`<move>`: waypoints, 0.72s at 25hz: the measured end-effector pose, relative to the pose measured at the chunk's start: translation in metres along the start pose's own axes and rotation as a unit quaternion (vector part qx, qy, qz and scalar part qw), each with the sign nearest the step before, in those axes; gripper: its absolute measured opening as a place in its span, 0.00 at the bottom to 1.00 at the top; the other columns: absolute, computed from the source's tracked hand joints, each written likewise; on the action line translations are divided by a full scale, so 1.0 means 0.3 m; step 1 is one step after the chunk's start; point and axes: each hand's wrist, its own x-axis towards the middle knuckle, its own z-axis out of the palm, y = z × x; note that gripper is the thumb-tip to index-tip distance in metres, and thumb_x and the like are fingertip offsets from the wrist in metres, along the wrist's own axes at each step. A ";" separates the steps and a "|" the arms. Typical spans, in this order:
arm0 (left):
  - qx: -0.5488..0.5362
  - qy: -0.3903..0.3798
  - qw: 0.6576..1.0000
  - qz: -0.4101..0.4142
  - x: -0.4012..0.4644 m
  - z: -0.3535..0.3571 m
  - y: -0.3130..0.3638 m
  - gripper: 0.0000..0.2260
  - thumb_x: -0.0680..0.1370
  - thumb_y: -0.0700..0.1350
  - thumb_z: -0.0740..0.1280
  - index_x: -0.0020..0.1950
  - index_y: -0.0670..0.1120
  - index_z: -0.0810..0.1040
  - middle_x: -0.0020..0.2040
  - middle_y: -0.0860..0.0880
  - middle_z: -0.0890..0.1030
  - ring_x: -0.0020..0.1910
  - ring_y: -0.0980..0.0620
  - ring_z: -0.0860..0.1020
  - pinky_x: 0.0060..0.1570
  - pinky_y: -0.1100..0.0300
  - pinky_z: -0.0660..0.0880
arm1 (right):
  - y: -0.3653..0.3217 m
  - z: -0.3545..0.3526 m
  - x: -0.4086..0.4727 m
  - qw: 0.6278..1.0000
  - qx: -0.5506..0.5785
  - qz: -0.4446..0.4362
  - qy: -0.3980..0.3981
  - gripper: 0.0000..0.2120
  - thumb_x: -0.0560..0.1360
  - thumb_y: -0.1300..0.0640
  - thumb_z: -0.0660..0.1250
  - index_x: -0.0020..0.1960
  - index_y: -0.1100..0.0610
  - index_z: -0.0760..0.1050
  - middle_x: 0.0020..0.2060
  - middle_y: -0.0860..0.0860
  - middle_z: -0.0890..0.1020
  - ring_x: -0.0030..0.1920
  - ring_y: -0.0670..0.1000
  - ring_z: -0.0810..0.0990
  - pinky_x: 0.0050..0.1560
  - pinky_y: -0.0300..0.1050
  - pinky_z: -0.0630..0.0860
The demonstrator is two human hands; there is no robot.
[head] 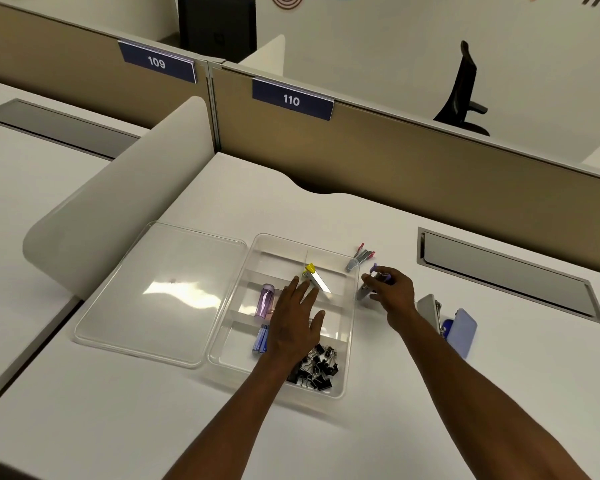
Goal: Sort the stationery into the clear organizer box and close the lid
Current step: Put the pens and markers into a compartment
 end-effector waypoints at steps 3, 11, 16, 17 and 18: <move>-0.007 -0.003 1.000 -0.004 0.001 -0.004 0.003 0.22 0.76 0.47 0.70 0.68 0.42 0.75 0.70 0.43 0.74 0.74 0.43 0.67 0.69 0.48 0.69 | -0.034 0.011 -0.008 0.998 0.058 -0.012 -0.011 0.19 0.70 0.67 0.77 0.59 0.59 0.79 0.46 0.56 0.82 0.45 0.57 0.83 0.39 0.46 0.80; -0.009 -0.010 1.000 -0.009 0.002 -0.015 0.013 0.22 0.76 0.46 0.70 0.69 0.42 0.75 0.71 0.43 0.74 0.74 0.43 0.66 0.70 0.48 0.69 | -0.119 0.043 -0.025 0.989 0.143 -0.013 -0.044 0.16 0.73 0.69 0.71 0.59 0.60 0.75 0.53 0.62 0.85 0.48 0.58 0.85 0.50 0.52 0.81; -0.015 -0.018 1.000 -0.021 0.004 -0.019 0.017 0.22 0.77 0.47 0.69 0.69 0.42 0.75 0.71 0.44 0.73 0.75 0.44 0.65 0.71 0.48 0.68 | -0.175 0.101 -0.039 0.988 0.069 -0.058 -0.122 0.13 0.78 0.64 0.67 0.62 0.58 0.78 0.48 0.54 0.86 0.47 0.56 0.86 0.46 0.47 0.81; -0.017 -0.021 0.999 -0.024 0.005 -0.020 0.018 0.22 0.77 0.48 0.69 0.70 0.42 0.75 0.72 0.44 0.73 0.75 0.44 0.64 0.71 0.48 0.68 | -0.181 0.114 -0.042 0.988 0.056 -0.059 -0.134 0.12 0.79 0.63 0.66 0.62 0.58 0.78 0.49 0.55 0.85 0.48 0.57 0.86 0.46 0.48 0.81; -0.016 -0.025 0.999 -0.027 0.004 -0.020 0.019 0.22 0.77 0.48 0.68 0.70 0.42 0.74 0.72 0.44 0.72 0.76 0.45 0.64 0.71 0.48 0.68 | -0.183 0.126 -0.046 0.987 0.042 -0.056 -0.143 0.12 0.79 0.62 0.66 0.62 0.57 0.78 0.50 0.55 0.85 0.47 0.56 0.86 0.45 0.48 0.82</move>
